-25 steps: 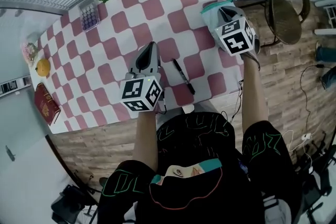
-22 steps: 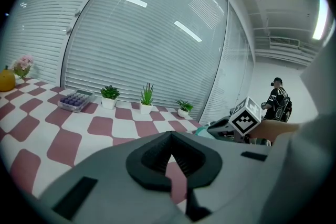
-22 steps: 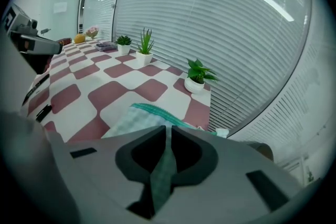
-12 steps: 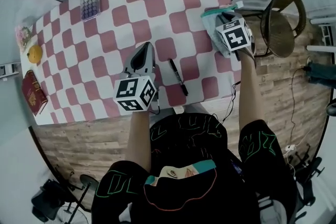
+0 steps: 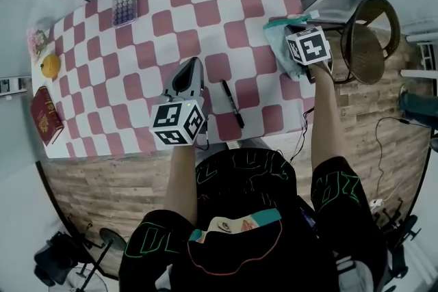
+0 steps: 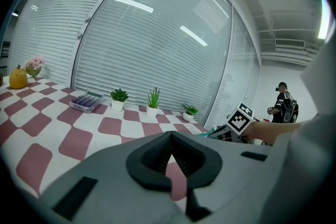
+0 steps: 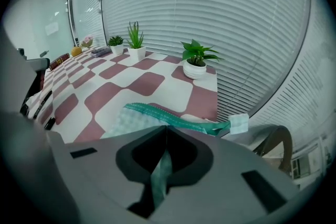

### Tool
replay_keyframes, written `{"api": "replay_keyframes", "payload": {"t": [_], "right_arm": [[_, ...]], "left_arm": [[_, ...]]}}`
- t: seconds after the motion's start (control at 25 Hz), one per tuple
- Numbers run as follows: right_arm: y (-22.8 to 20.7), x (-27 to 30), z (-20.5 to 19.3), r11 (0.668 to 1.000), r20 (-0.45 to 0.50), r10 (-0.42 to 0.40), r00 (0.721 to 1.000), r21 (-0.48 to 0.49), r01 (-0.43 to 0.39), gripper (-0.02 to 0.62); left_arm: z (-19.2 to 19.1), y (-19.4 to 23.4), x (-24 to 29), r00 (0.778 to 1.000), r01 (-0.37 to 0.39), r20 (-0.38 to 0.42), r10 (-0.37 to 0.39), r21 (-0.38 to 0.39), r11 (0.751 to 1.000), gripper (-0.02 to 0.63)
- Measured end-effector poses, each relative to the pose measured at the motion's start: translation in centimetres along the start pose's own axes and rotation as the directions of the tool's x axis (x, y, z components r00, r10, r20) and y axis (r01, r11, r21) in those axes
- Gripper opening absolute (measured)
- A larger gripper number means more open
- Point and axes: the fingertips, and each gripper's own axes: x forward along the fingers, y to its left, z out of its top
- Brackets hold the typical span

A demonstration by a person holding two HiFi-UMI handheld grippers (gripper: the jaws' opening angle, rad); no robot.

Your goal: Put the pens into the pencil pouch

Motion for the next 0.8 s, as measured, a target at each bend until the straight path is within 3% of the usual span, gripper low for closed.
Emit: {"api": "replay_keyframes", "payload": {"t": [0.2,0.36,0.6,0.8], "right_arm": [[0.0,-1.5,0.9,0.999,0.065,-0.002,0.998,0.040,-0.001,0.006],[0.3,-4.3,2.8,0.997,0.221,0.016,0.975,0.073,-0.033,0.005],[1.4,-8.9,5.5,0.996,0.438,0.053,0.897,0.042,-0.079,0.005],[3.6,-12.5,8.3,0.983,0.586,0.148,0.796,-0.003,-0.181,0.005]], "left_arm": [[0.3,0.6,-0.3,1.000,-0.017,0.010,0.017,-0.007,1.000,0.000],[0.5,0.1,-0.3,1.000,-0.006,0.022,0.006,-0.011,1.000,0.000],[1.1,-1.0,-0.4,0.999,0.004,0.040,-0.004,-0.007,1.000,0.000],[2.3,-1.2,-1.2,0.996,0.000,0.085,0.002,-0.017,1.000,0.000]]}}
